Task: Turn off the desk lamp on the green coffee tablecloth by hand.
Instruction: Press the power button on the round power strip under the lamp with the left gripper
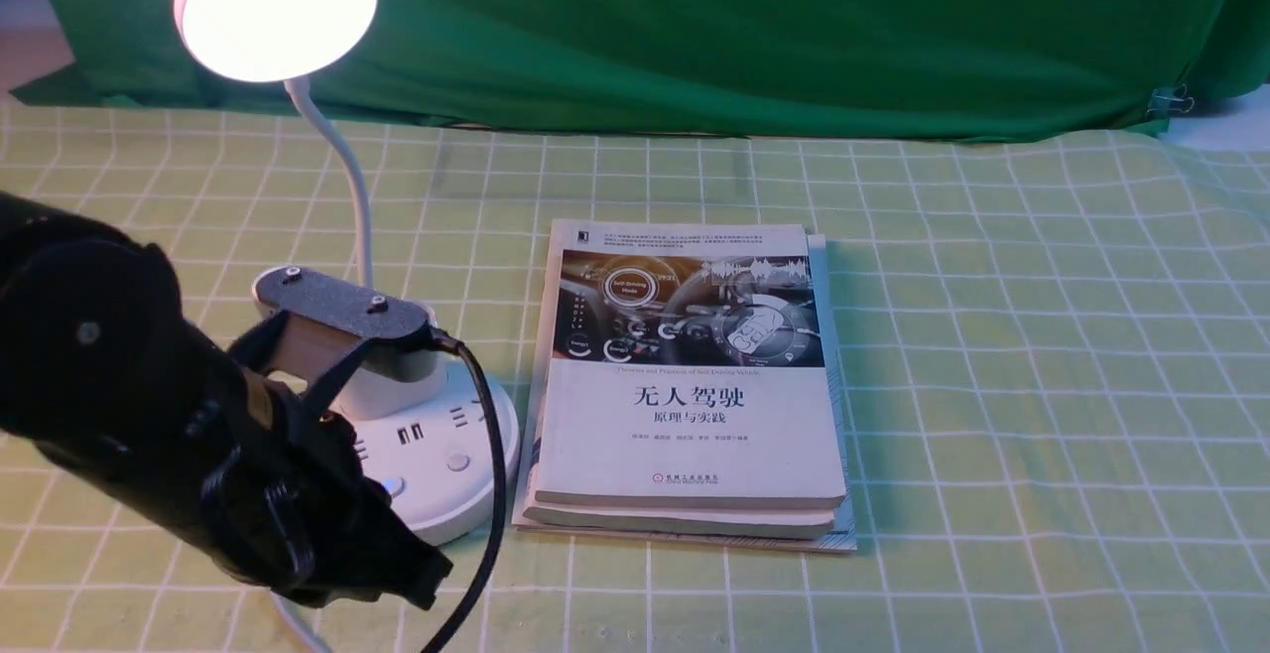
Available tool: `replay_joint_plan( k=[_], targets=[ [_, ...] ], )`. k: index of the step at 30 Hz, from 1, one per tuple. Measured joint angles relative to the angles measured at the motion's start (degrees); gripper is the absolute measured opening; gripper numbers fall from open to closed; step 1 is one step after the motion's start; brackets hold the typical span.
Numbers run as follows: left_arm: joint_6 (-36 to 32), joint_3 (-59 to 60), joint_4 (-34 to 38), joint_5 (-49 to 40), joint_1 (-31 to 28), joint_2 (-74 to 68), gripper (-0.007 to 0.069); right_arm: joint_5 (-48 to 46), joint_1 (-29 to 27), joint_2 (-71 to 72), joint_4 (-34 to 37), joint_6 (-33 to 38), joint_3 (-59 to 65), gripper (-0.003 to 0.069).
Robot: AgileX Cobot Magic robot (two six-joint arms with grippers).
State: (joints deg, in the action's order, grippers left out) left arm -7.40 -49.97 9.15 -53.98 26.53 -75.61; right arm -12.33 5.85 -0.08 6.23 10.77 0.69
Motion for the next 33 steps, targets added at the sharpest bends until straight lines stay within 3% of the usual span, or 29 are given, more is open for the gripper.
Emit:
replay_joint_plan(
  k=[19,33],
  targets=[
    [0.78,-21.98,-7.85,-0.58,-0.96,-27.33,0.0007,0.0,0.0,0.0,0.0,0.0,0.0,0.0029],
    [1.48,-23.89,-9.68,-1.08,-1.41,-31.03,0.0007,0.0,0.0,0.0,0.0,0.0,0.0,0.0029]
  ],
)
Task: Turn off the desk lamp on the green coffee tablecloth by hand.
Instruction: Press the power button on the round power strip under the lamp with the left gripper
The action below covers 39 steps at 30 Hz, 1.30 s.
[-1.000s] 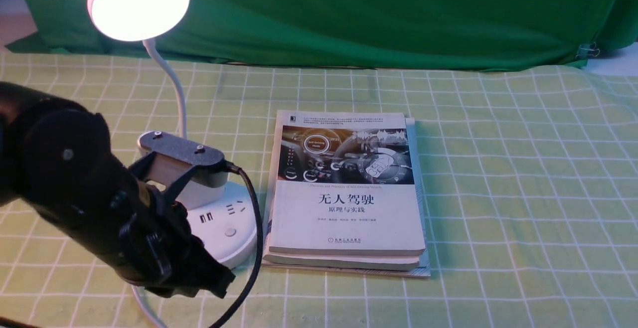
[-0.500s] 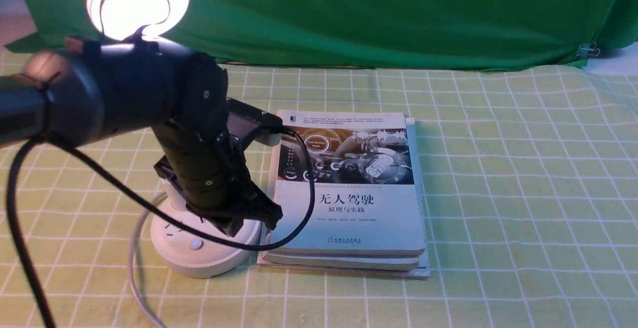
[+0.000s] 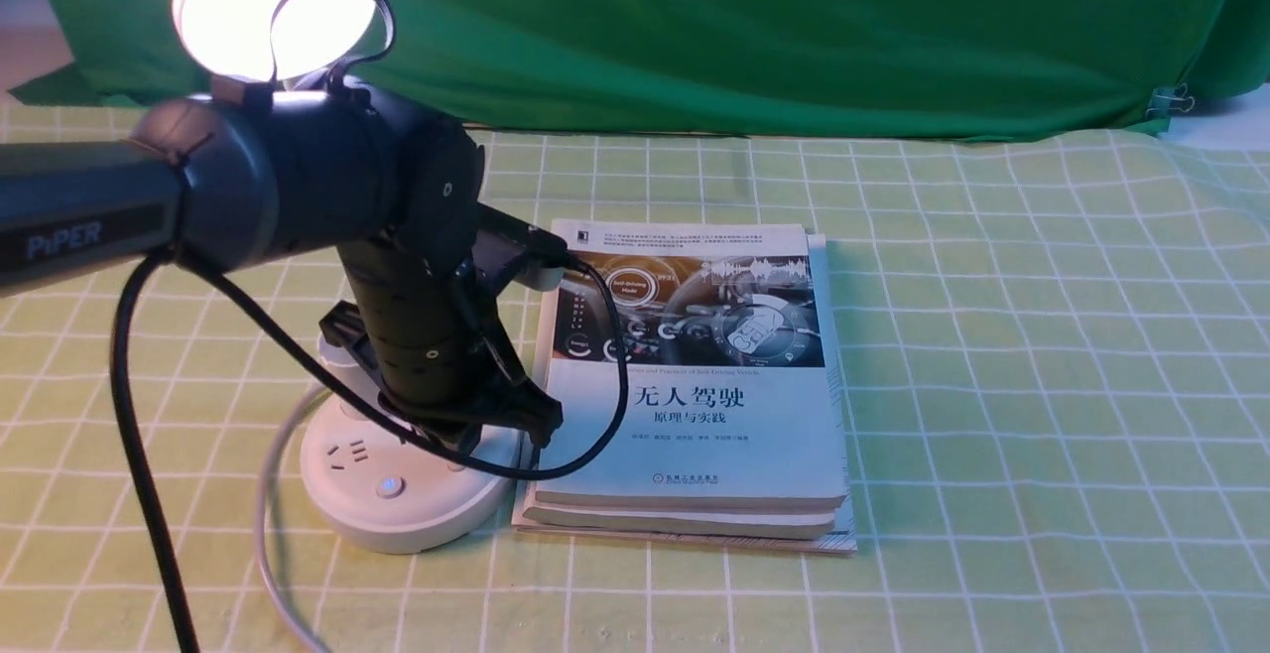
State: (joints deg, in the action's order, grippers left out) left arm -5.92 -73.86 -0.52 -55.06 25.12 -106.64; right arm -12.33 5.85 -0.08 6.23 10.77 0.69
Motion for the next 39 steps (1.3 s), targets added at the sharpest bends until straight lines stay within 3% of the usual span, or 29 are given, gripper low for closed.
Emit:
replay_joint_plan(
  k=[23,31,39],
  targets=[
    [-0.05,-0.97,0.52,0.15,-1.29,-2.35,0.0007,0.0,0.0,0.0,0.0,0.0,0.0,0.0029],
    [1.39,0.19,0.06,-0.04,-0.91,3.54,0.0007,0.0,0.0,0.0,0.0,0.0,0.0,0.0029],
    [1.46,19.97,5.21,12.26,-0.06,23.01,0.0007,0.0,0.0,0.0,0.0,0.0,0.0,0.0029]
  ],
)
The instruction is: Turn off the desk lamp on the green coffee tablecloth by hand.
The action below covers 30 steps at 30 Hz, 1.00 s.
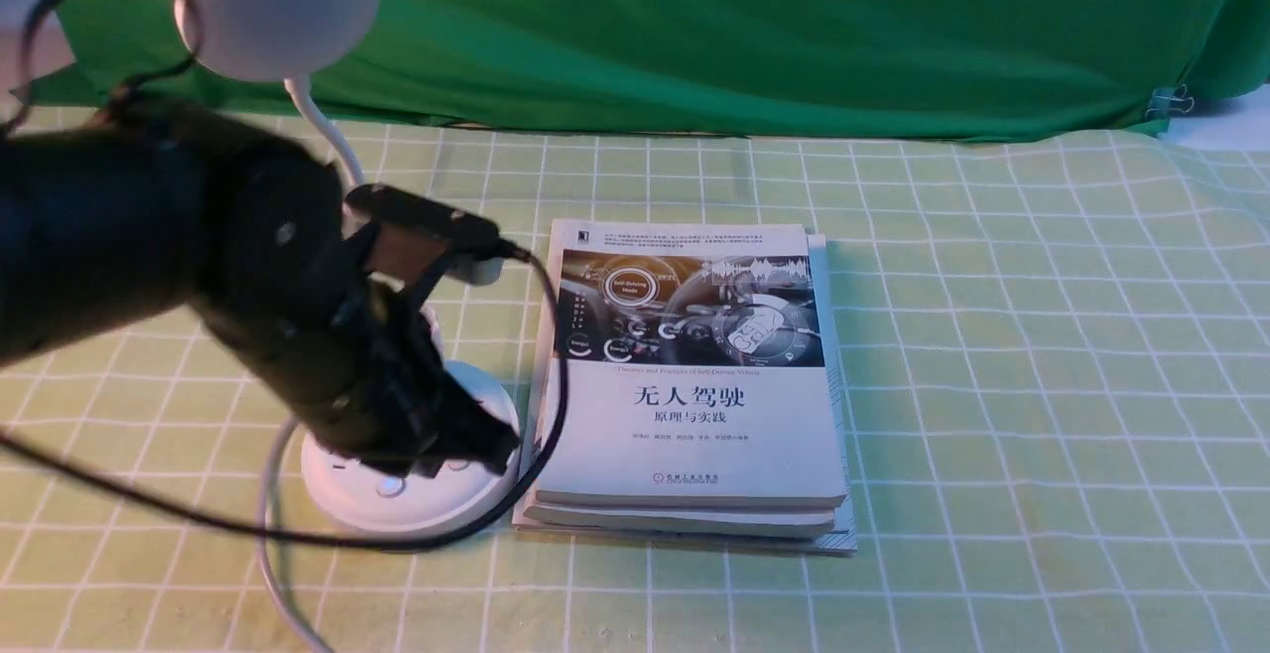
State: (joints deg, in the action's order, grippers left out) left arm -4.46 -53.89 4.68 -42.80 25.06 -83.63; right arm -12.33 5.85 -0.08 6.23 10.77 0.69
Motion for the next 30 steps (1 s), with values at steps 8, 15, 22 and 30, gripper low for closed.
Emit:
replay_joint_plan(
  k=[8,15,22,30],
  targets=[
    [0.01,22.84,5.01,25.43,0.0,23.92,0.0007,0.0,0.0,0.0,0.0,0.0,0.0,0.0029],
    [0.01,34.96,4.16,39.83,0.0,36.55,0.0007,0.0,0.0,0.0,0.0,0.0,0.0,0.0029],
    [0.01,39.51,-1.27,44.51,0.0,38.92,0.0017,0.0,0.0,0.0,0.0,0.0,0.0,0.0029],
    [0.01,39.62,-4.01,45.59,0.0,39.29,0.0017,0.0,0.0,0.0,0.0,0.0,0.0,0.0029]
  ],
)
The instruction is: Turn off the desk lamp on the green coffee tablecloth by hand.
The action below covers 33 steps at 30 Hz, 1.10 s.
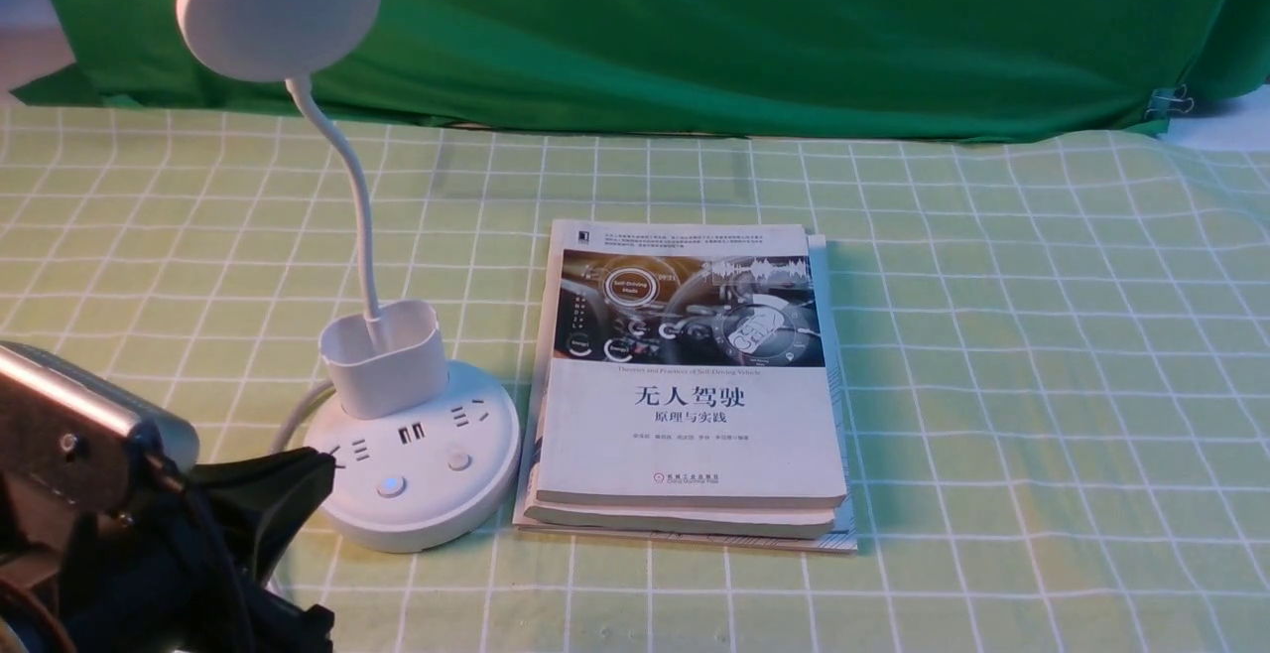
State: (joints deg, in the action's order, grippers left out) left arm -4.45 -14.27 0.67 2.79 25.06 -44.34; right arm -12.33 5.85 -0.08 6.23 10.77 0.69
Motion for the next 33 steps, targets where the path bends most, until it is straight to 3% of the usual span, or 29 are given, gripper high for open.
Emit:
replay_joint_plan(
  k=[6,15,19,27,33],
  targets=[
    [-0.47,1.72,-0.67,3.37,-2.94,4.73,0.0005,0.0,0.0,0.0,0.0,0.0,0.0,0.0029],
    [-0.63,13.64,-0.67,13.06,-18.63,25.6,0.0004,0.0,0.0,0.0,0.0,0.0,0.0,0.0029],
    [1.45,14.51,-0.67,4.43,-24.99,35.14,0.0004,0.0,0.0,0.0,0.0,0.0,0.0,0.0029],
    [1.99,14.65,0.09,-14.28,-25.67,44.08,0.0004,0.0,0.0,0.0,0.0,0.0,0.0,0.0029],
    [2.05,14.71,0.23,-15.98,-25.67,44.45,0.0004,0.0,0.0,0.0,0.0,0.0,0.0,0.0029]
  ],
)
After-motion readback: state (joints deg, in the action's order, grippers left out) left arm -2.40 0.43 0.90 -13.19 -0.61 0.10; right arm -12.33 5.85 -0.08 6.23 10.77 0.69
